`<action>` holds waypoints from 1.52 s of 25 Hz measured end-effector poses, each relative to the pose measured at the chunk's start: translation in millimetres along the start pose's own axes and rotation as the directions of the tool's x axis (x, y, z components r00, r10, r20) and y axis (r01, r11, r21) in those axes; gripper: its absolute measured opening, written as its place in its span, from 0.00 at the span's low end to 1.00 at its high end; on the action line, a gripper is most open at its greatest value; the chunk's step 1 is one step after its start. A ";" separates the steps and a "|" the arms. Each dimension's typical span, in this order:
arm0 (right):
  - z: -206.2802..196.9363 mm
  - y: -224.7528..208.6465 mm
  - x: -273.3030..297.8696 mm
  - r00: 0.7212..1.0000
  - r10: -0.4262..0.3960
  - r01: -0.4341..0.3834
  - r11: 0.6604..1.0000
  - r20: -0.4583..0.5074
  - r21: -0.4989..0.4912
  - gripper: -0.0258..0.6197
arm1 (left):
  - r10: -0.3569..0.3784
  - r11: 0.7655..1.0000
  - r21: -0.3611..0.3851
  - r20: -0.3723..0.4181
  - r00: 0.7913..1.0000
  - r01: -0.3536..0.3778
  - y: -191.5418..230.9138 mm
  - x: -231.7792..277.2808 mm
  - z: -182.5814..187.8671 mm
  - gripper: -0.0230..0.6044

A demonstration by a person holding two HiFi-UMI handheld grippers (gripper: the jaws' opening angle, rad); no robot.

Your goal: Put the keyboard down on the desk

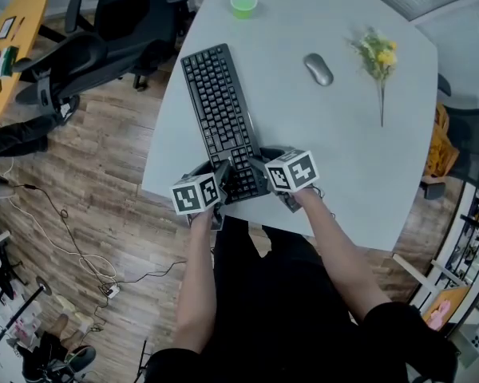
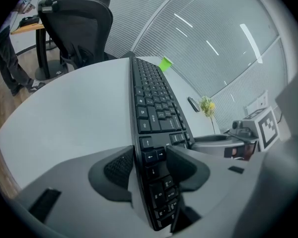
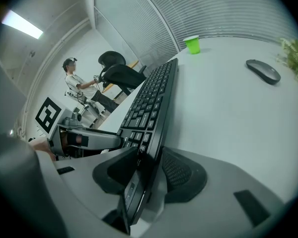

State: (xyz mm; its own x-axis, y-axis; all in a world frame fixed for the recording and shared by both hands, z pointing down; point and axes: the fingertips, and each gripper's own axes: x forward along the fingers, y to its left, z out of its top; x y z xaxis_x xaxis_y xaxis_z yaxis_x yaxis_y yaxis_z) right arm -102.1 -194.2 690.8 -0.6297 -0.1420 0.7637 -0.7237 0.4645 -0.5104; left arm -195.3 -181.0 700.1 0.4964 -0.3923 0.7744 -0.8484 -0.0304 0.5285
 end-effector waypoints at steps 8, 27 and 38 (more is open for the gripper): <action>3.7 0.3 -3.5 1.000 -0.009 0.009 1.000 0.005 -0.017 0.31 | 0.060 0.997 0.053 -0.013 0.998 -0.059 -0.5 -1.2 -0.1 0.34; 4.7 3.1 -31.0 0.998 0.013 -0.008 0.996 0.055 -0.090 0.28 | 0.092 0.993 0.067 0.099 0.991 -0.099 -21.2 -24.3 8.8 0.34; 7.0 20.4 -73.0 0.986 0.042 -0.010 0.981 0.160 -0.193 0.15 | 0.128 0.983 0.099 0.218 0.968 -0.153 -58.3 -47.6 -8.7 0.33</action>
State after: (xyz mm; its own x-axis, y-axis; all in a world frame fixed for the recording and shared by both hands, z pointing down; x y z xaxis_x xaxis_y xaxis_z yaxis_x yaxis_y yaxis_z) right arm -72.8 -180.5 621.8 -0.6967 -0.2608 0.6683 -0.6491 0.6258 -0.4325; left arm -167.9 -152.6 635.5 0.3315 -0.5836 0.7413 -0.9282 -0.0613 0.3669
